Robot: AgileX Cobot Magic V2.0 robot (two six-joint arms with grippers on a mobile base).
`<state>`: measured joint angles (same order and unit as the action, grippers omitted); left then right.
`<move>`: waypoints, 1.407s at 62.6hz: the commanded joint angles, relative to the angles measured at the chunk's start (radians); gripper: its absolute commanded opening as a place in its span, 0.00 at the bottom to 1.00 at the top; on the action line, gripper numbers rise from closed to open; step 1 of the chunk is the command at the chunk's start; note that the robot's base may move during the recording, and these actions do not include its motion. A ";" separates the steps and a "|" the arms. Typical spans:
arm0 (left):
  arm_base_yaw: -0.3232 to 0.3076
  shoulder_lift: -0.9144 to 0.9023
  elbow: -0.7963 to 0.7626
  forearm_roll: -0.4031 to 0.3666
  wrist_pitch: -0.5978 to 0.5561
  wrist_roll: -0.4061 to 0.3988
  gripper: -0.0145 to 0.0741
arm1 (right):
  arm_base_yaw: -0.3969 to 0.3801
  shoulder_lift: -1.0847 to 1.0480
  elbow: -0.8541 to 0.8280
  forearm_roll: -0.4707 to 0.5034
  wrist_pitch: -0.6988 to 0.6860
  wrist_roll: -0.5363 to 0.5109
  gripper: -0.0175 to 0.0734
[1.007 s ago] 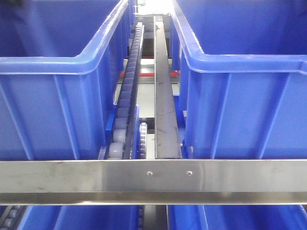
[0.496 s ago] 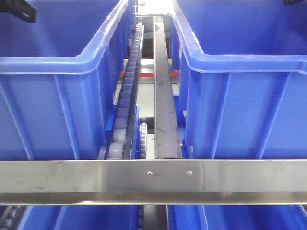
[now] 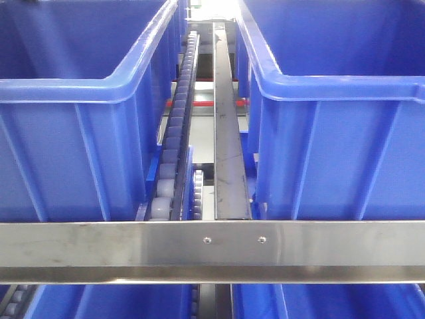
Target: Pick and sort blue part to right shelf
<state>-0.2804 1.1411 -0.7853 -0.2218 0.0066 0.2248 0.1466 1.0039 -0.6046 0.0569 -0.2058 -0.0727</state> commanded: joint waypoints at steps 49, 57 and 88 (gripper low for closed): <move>0.196 -0.511 0.257 -0.072 -0.073 0.000 0.32 | -0.112 -0.390 0.130 0.016 0.023 -0.001 0.22; 0.221 -0.647 0.356 -0.074 -0.073 0.000 0.32 | -0.112 -0.472 0.191 0.016 0.028 -0.001 0.22; 0.223 -0.934 0.501 -0.090 -0.022 0.000 0.32 | -0.112 -0.644 0.300 0.017 0.055 -0.001 0.22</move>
<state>-0.0607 0.2019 -0.2560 -0.3014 0.0644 0.2248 0.0409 0.3558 -0.2770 0.0718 -0.0793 -0.0727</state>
